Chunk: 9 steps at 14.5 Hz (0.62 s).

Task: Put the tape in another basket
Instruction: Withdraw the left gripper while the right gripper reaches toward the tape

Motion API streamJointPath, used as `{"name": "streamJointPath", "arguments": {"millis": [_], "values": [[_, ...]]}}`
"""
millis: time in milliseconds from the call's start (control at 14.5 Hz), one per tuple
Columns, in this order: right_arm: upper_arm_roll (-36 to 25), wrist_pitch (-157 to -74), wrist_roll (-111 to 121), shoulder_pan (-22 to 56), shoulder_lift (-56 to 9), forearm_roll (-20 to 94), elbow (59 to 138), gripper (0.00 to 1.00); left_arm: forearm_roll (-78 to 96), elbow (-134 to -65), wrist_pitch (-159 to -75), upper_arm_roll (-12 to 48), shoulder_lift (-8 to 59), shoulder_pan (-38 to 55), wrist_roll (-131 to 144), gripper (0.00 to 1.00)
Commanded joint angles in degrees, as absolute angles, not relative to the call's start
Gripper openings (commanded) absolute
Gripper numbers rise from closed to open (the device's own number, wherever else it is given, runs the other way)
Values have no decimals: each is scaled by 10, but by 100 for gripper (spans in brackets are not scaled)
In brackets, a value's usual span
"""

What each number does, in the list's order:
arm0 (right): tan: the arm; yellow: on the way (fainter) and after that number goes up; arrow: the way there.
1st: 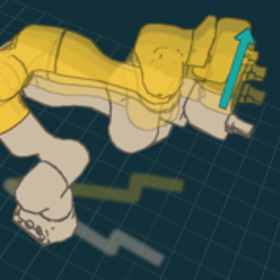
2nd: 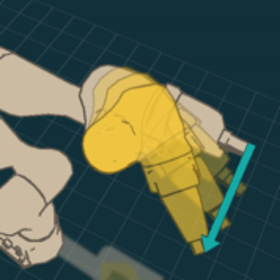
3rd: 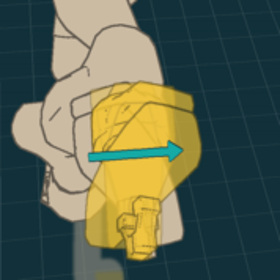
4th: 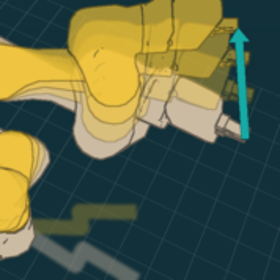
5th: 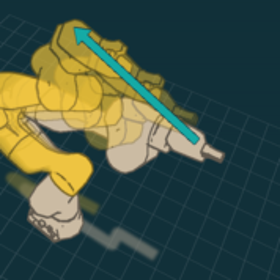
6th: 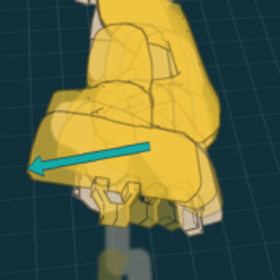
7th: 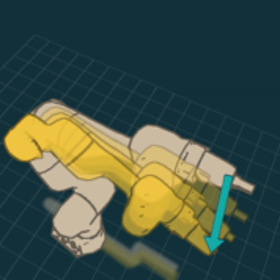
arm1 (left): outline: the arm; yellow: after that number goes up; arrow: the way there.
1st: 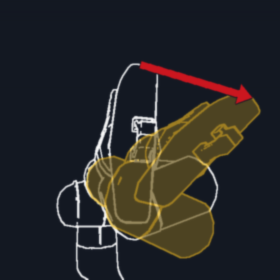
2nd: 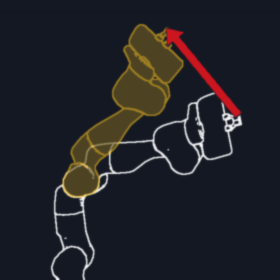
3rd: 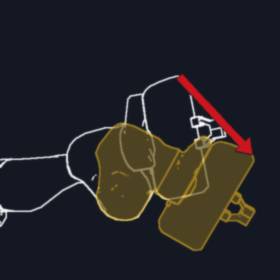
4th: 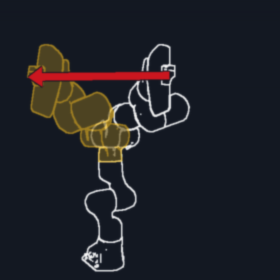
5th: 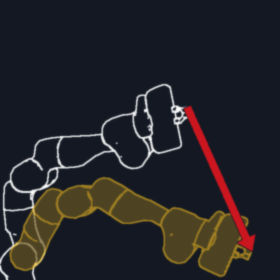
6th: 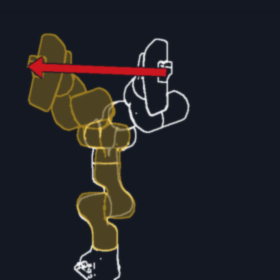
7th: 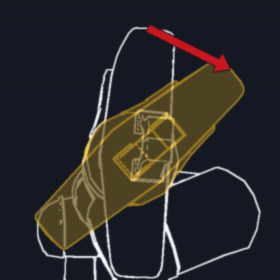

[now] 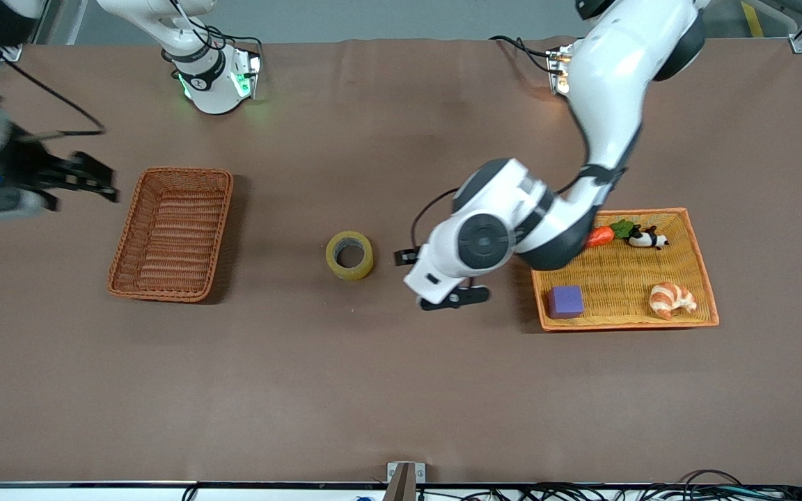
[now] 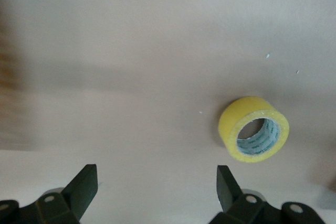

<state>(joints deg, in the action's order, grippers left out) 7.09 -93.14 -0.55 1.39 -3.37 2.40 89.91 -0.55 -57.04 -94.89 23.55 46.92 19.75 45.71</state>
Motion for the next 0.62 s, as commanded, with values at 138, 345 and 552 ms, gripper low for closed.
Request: {"name": "streamJointPath", "arguments": {"millis": [138,345,552], "values": [[184,-1076,-150,17,-54,25,1002,100,-13,-694,-931,166,316,154,348,99],[206,-1151,-184,55,-132,17,1007,100,-3,-785,-937,89,204,152,240,100],[206,-1206,-226,103,-205,-39,1008,100,17,-876,-951,17,93,149,147,100]]}}
